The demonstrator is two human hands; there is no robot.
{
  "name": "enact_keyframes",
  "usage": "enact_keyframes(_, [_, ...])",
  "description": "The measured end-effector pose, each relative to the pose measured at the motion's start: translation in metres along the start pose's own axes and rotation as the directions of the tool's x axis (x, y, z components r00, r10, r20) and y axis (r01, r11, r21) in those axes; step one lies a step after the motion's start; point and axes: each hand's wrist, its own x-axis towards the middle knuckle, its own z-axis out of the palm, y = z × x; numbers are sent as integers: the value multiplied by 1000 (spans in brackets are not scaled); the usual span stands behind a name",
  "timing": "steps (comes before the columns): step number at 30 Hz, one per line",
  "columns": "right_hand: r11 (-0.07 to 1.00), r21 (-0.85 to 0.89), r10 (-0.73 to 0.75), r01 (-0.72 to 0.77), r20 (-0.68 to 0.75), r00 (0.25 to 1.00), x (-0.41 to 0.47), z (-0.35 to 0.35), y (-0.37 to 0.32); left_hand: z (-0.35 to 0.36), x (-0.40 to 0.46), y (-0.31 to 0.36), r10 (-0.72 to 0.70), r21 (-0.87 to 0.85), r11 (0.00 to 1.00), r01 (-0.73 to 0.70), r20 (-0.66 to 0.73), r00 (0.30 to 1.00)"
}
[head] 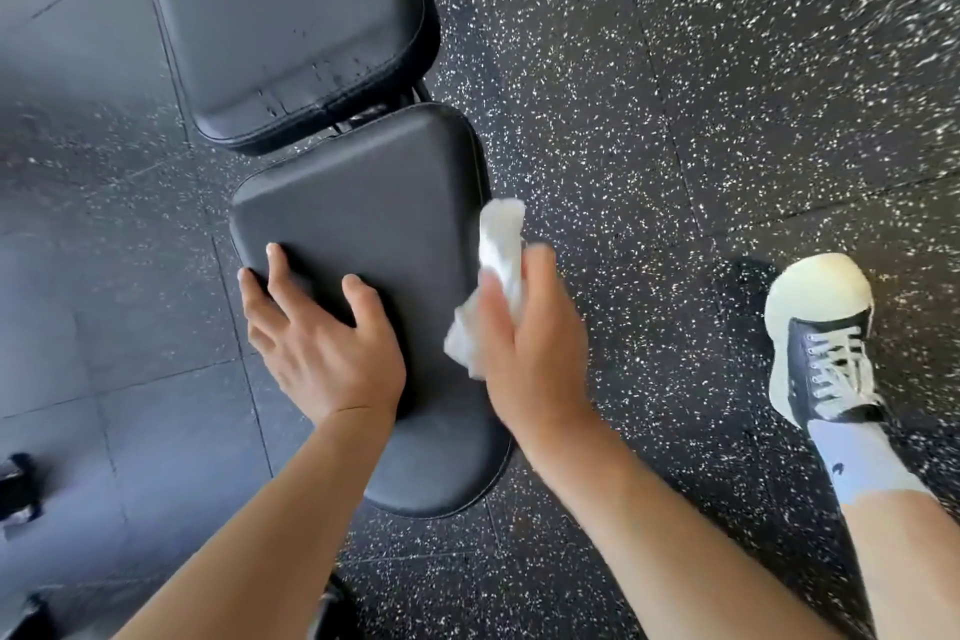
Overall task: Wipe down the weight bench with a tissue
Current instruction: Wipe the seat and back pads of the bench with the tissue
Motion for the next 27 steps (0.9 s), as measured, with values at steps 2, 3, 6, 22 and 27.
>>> enact_keyframes(2, [998, -24, -64, 62, -60, 996, 47, 12, -18, 0, 0, -1, 6, 2, 1000, -6, 5, 1000])
enact_keyframes(3, [995, -40, -92, 89, -71, 993, 70, 18, -27, 0, 0, -1, 9, 4, 1000, -9, 7, 1000])
enact_keyframes(6, [982, -116, -158, 150, -66, 985, 111, 30, -42, 0, 1, -2, 14, 19, 1000, -14, 11, 1000])
enact_keyframes(22, [707, -302, -480, 640, 460, 747, 122, -1, -53, -2, 2, -4, -18, 86, 996, 14, 44, 999])
enact_keyframes(27, [540, -355, -457, 763, 638, 620, 146, 38, -95, -8, 4, 3, -42, 70, 997, 37, 66, 997])
